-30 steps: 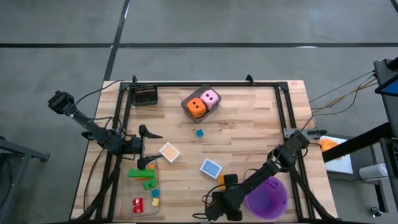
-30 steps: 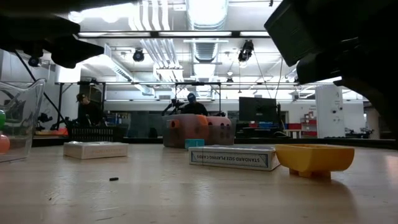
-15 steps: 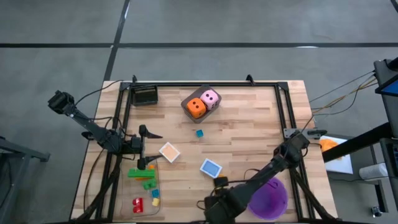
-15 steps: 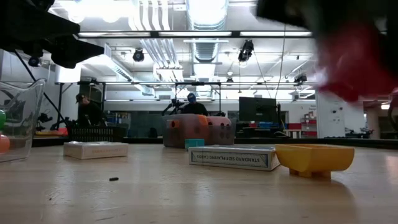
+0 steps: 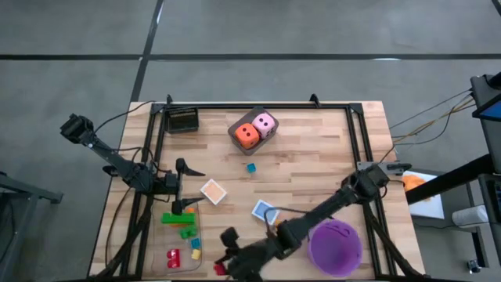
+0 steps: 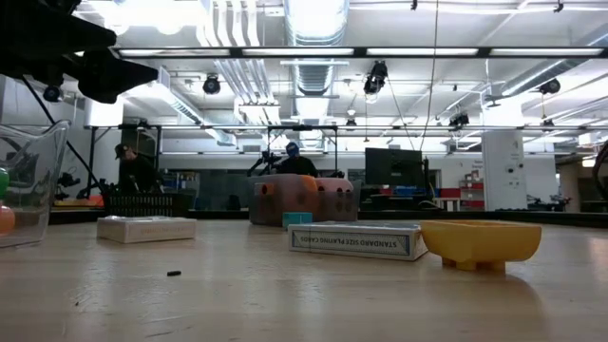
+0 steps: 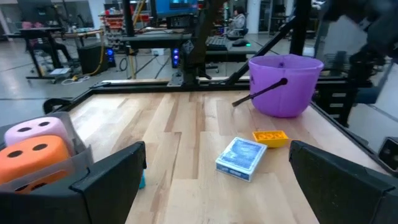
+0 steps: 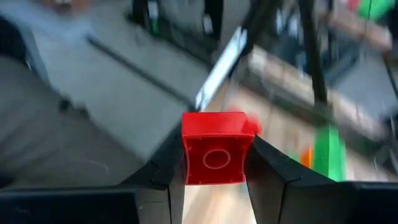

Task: Pick & Place Toys
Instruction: Put the red game piece into the transparent bin

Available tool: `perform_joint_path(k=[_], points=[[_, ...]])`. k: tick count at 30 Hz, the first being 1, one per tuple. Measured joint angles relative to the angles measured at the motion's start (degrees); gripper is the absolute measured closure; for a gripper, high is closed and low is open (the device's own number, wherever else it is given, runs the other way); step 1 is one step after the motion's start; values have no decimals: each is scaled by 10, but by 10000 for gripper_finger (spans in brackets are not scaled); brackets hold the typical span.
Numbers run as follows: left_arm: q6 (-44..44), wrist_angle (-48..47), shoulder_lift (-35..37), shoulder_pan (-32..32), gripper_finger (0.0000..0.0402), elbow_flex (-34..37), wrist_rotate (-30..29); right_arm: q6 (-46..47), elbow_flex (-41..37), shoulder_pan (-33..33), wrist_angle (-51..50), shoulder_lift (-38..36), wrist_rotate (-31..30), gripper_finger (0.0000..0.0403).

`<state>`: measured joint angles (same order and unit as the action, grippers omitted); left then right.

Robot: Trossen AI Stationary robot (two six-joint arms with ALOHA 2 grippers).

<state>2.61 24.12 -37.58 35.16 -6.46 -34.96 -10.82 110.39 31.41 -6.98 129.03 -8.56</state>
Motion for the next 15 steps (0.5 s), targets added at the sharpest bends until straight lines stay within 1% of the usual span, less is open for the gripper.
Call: perform_joint_path(k=[4,6,8,11,13,15], points=[[2,0,0,0,3,0,33,-25,-75,-43,194,0,97,283],[2,0,0,0,3,0,62,-13,-111,-69,270,0,156,283],[1,0,0,0,3,0,100,18,-142,-96,332,0,209,283],[-5,1,0,0,3,0,164,62,-171,-135,360,0,259,283],[-7,3,0,0,3,0,204,76,-178,-157,356,0,264,283],[-9,7,0,0,3,0,229,84,-179,-176,353,0,270,283]])
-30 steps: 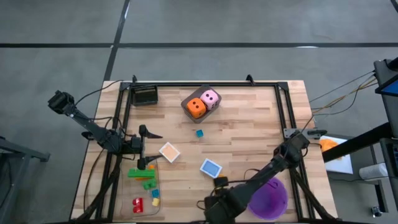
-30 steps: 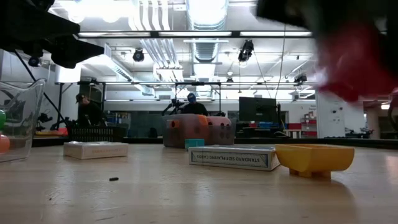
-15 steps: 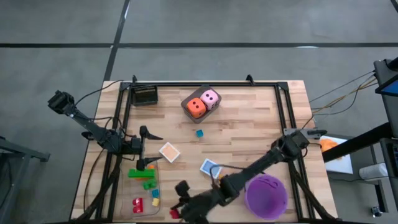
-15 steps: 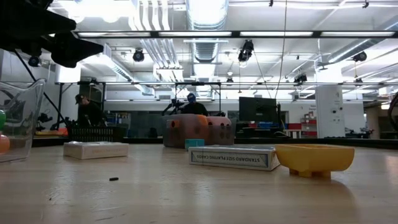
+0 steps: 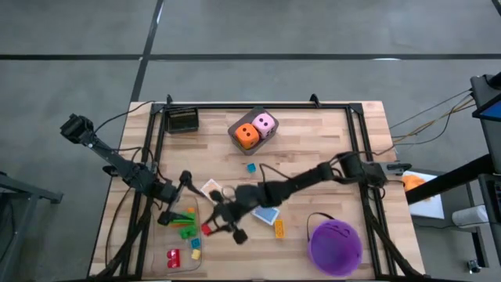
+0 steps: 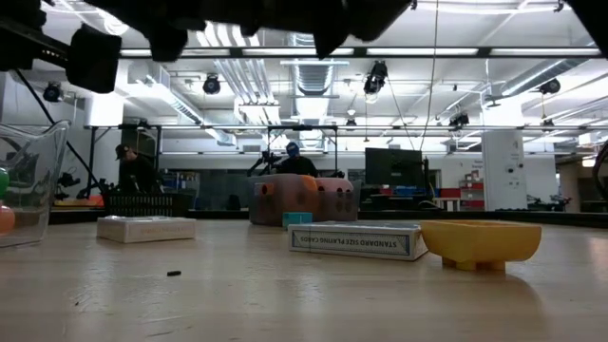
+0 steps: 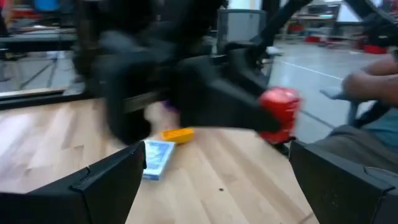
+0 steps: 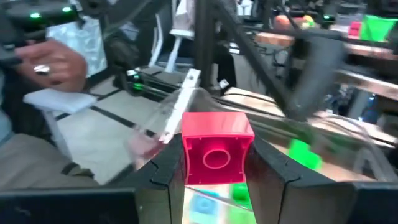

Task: Pick & Place Toys
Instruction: Put the red game piece into the transparent bin

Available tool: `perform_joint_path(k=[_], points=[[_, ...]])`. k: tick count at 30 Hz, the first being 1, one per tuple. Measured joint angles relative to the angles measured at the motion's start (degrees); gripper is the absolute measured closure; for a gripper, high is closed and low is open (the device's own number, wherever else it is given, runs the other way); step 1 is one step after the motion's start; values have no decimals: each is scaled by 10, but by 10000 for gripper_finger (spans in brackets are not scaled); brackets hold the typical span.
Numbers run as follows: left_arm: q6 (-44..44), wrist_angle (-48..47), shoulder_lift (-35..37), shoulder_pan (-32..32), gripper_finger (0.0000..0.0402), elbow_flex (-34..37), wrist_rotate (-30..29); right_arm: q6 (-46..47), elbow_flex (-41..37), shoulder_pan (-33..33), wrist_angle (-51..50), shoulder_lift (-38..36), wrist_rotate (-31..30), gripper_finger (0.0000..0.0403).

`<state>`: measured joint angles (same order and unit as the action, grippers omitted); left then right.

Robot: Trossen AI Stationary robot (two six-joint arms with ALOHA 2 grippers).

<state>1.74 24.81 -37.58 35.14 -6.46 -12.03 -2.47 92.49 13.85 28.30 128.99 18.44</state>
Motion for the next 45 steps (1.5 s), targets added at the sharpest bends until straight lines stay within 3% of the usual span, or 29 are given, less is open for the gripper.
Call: perform_joint_path(k=[6,11,17,29,34,42,45], points=[[0,10,0,0,3,0,-16,13,0,-33,-3,-5,-14,283],[0,12,0,0,3,0,-74,7,0,-35,-14,-9,-126,283],[2,12,0,0,3,0,-91,-3,0,-35,-14,-9,-231,283],[4,15,0,0,11,0,-160,-9,6,-35,-13,-9,-255,283],[3,15,0,0,69,0,-170,-13,6,-35,-13,-9,-262,283],[-6,13,0,0,218,1,-176,-13,6,-35,-15,-9,-273,288],[-11,12,0,0,224,1,-176,-13,6,-35,-16,-9,-274,293]])
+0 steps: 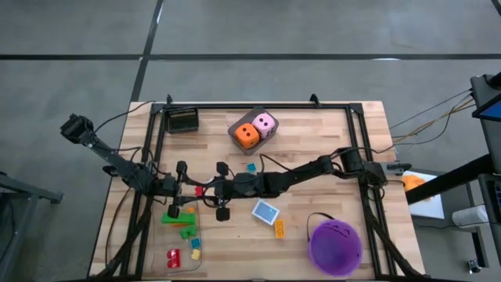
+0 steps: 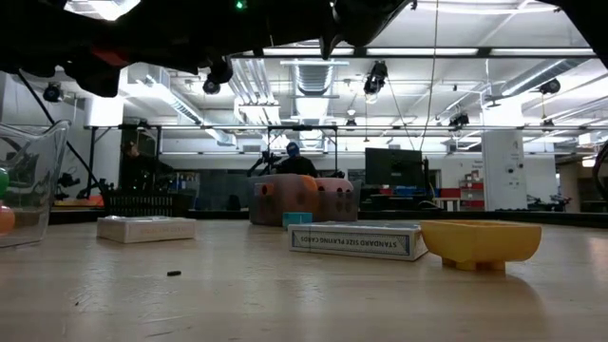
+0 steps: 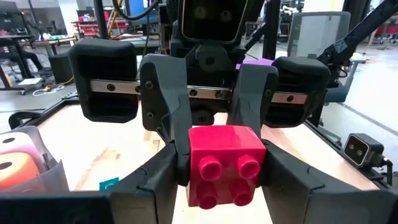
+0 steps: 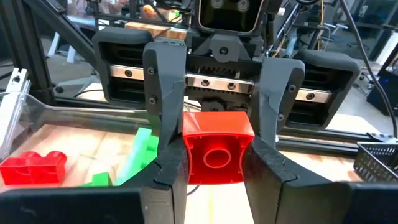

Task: Pick & Place Toys
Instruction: Put the red game piece into the transparent bin

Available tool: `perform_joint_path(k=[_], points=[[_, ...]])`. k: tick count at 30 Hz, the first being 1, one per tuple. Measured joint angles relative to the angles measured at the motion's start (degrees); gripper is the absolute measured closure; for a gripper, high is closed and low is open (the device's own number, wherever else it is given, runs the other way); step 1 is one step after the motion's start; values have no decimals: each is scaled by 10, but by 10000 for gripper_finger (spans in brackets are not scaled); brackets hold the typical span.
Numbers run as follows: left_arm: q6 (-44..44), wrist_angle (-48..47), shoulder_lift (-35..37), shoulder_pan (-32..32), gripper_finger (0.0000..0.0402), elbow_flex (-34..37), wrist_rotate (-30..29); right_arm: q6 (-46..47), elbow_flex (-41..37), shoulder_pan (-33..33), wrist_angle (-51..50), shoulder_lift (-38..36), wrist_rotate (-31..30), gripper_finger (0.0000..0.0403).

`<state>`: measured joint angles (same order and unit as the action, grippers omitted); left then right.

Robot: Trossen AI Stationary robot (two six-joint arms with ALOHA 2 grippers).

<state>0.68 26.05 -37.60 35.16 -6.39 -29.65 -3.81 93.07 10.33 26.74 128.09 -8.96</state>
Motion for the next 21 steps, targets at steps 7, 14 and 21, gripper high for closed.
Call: perform_joint_path(k=[7,14,21], points=[[-3,-3,0,0,224,0,0,-1,-2,0,0,0,2,293],[-7,-19,0,0,223,0,2,-1,-2,0,-11,0,-10,238],[-10,-29,0,16,220,0,2,2,-4,2,-29,0,-14,201]])
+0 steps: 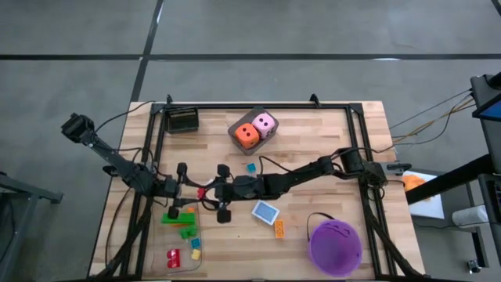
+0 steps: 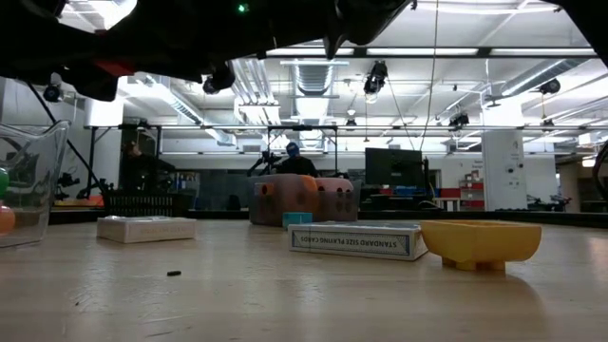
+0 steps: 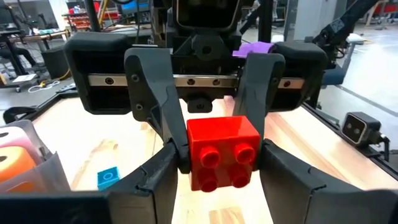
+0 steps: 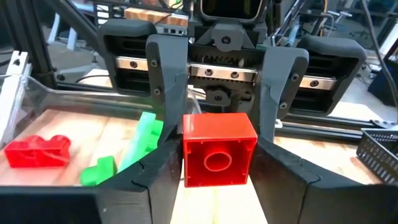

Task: Pick & Place Toys
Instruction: Put the red game piece into the transparent bin

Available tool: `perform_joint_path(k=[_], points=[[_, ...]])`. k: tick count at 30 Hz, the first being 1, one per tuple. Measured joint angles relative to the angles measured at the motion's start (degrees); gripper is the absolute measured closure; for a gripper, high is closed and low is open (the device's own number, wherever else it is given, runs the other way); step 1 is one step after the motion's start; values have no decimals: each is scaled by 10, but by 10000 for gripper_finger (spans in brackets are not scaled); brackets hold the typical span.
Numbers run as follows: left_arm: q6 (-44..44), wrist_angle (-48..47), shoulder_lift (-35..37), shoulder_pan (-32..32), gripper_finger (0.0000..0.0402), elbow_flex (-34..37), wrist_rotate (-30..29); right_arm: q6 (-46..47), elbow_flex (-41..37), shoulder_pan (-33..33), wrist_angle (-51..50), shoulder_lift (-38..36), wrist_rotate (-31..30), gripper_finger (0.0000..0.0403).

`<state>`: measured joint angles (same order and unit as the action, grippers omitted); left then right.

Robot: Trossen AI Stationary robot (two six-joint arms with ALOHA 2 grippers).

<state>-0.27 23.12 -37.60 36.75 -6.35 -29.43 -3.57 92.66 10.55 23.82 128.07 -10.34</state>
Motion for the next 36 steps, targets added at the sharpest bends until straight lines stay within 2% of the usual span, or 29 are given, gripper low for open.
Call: perform_joint_path(k=[2,5,12,14,17,18,19,22,25,32,36], points=[[-2,1,0,2,228,0,2,-1,0,0,-1,-1,1,225],[-4,2,0,3,234,0,3,-11,0,0,-1,-1,5,289],[-4,3,0,3,235,0,4,-13,0,1,-1,-1,8,292],[-4,4,0,3,236,0,4,-11,0,1,-1,-1,8,261],[-4,3,0,3,235,0,8,-7,0,1,-7,-1,18,186],[-9,7,0,3,260,0,7,-9,0,2,-5,-1,30,156],[-7,13,0,3,308,-2,10,-9,1,4,-2,0,24,131],[-10,12,0,3,363,-1,7,-7,0,4,-8,0,32,86],[-13,12,0,3,396,-1,10,-7,0,5,-7,0,30,69],[-8,7,0,3,394,-1,5,-10,0,6,-28,-3,32,65],[1,6,0,5,394,-1,27,-5,1,21,-124,-30,26,65]])
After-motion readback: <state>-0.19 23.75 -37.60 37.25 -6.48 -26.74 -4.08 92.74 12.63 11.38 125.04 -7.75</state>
